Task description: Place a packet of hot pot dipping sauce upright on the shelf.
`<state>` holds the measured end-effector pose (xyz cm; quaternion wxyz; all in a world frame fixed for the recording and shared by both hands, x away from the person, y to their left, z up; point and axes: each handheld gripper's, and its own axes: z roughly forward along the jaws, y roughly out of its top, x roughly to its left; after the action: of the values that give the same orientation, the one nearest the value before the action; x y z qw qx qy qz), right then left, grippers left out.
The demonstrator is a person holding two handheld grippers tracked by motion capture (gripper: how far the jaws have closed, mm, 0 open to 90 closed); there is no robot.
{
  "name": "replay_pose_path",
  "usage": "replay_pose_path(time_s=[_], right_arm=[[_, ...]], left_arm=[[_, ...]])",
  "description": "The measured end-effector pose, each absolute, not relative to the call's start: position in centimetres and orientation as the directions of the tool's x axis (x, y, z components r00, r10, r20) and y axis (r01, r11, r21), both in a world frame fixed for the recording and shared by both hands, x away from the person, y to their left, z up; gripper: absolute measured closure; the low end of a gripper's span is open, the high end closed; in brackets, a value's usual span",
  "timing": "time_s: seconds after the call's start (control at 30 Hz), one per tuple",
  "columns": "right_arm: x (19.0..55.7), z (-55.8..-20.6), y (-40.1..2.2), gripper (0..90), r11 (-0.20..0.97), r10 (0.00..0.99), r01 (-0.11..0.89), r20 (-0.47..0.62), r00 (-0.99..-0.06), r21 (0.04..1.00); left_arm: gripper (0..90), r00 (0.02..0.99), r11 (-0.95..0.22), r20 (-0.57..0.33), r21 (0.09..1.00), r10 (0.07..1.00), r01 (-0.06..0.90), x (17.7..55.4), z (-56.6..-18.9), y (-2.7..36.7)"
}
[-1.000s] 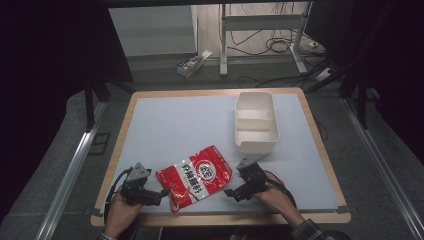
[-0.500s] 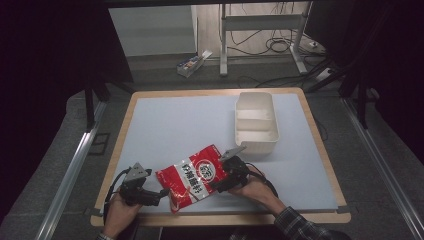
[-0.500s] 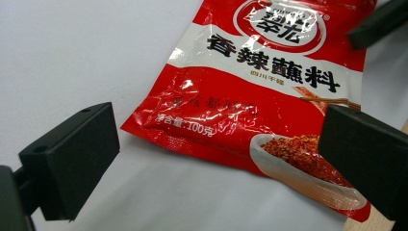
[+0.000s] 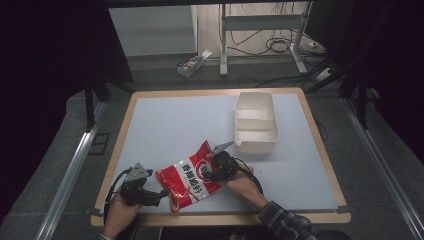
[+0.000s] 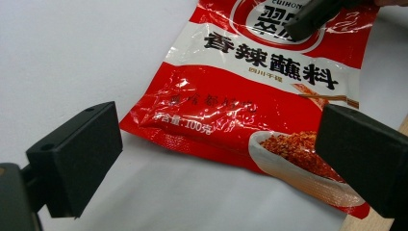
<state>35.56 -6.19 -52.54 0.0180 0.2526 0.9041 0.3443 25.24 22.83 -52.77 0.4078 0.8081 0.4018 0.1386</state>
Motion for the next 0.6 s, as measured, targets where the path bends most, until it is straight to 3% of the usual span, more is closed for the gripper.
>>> replay_pose_path(time_s=[0.17,0.6], right_arm=[[35.7,-52.1,-6.3,87.3,0.614,0.469,0.456,0.168,-0.867,0.644],[36.7,-47.7,-6.1,88.0,0.588,0.428,0.466,0.234,-0.873,0.662]], left_arm=[[3.4,0.643,-0.348,-0.108,0.767,0.758,0.539,25.3,-52.8,22.8],[2.8,0.637,-0.33,-0.123,0.773,0.761,0.542,25.3,-52.8,23.0]])
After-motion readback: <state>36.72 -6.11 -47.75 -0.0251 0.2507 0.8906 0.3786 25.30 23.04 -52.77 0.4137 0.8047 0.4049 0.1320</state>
